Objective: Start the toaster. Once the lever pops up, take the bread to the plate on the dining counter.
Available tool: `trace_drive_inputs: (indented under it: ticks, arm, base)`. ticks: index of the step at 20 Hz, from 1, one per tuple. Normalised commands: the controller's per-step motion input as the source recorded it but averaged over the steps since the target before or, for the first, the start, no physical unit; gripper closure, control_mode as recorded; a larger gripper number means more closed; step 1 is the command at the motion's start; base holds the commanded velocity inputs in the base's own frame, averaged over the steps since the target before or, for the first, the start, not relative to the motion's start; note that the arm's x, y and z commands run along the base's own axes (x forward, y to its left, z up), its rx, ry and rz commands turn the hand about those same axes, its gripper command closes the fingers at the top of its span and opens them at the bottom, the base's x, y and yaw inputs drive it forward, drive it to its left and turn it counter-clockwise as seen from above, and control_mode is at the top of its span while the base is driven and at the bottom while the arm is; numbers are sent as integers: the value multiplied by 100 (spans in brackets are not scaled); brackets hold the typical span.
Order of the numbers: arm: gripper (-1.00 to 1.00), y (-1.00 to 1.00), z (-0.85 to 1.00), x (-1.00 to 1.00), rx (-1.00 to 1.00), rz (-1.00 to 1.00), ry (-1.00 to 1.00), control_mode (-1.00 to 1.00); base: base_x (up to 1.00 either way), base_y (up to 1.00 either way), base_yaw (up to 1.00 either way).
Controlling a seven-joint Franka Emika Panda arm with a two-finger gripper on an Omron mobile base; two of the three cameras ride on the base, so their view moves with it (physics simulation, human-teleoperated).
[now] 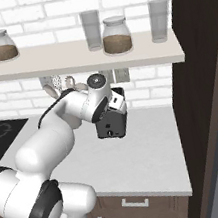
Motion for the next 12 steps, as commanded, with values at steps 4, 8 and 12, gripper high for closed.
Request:
trace_drive_inputs:
  ticks: [4,8,12]
  arm:
    - [-100,0,0,0,0,0,0,-100]
    - [-100,0,0,0,0,0,0,-100]
    - [-100,0,0,0,0,0,0,-100]
  base:
    - [0,0,0]
    - [0,0,0]
    - [0,0,0]
